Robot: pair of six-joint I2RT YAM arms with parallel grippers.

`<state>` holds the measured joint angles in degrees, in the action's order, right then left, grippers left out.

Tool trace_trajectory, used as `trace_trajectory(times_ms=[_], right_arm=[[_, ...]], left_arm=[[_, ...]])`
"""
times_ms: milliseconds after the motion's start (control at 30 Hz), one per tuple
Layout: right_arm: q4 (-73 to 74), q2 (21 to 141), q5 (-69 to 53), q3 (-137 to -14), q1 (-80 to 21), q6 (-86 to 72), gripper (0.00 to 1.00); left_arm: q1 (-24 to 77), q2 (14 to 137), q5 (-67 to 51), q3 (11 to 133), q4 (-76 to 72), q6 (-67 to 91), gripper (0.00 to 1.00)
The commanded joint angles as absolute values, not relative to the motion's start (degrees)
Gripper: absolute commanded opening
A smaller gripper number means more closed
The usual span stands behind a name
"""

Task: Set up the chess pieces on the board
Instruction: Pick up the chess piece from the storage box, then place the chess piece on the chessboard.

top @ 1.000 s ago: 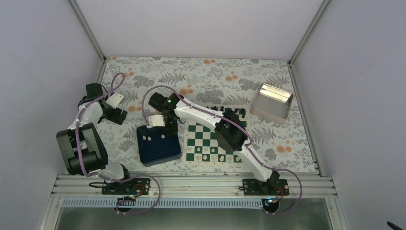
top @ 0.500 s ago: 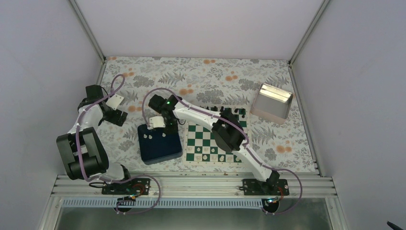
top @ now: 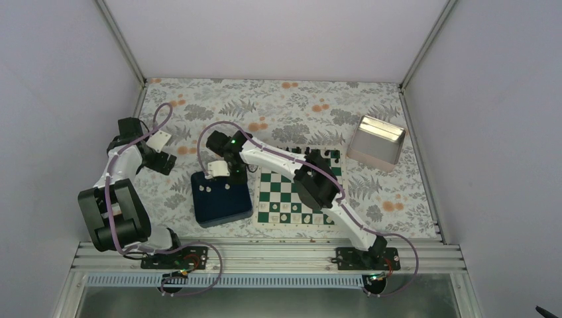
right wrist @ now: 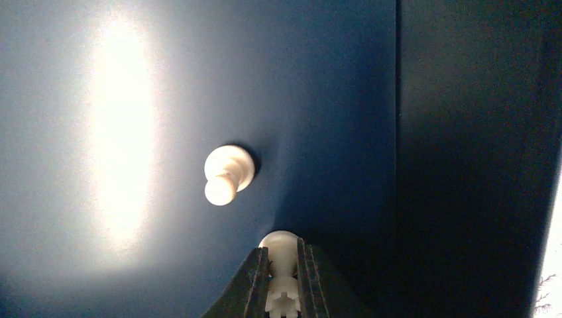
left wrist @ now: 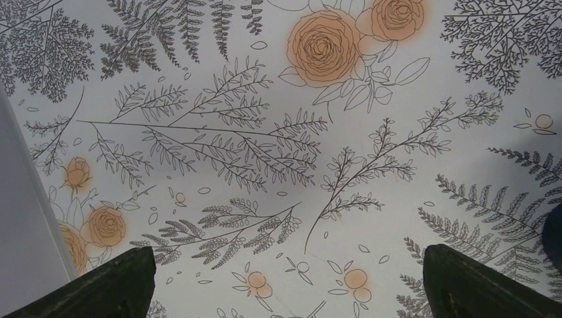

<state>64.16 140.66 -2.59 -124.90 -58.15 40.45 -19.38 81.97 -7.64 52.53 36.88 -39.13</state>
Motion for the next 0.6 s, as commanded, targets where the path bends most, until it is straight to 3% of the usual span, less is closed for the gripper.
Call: trace_trajectory(times_ms=[0, 200, 567], right_arm=[[67.2, 135.6, -5.4, -126.8, -58.8, 40.0, 0.04], [68.7, 126.2, -9.1, -121.1, -58.4, 39.6, 0.04], [62.6, 108.0, -8.5, -96.0, -58.5, 36.6, 0.04]], left_arm=[[-19.3, 79.8, -8.6, 52.1, 37.6, -37.5, 1.0], [-19.2, 78.0, -7.6, 50.8, 36.5, -35.4, 1.0], [-17.8, 76.0, -8.0, 49.4, 35.1, -31.8, 1.0]])
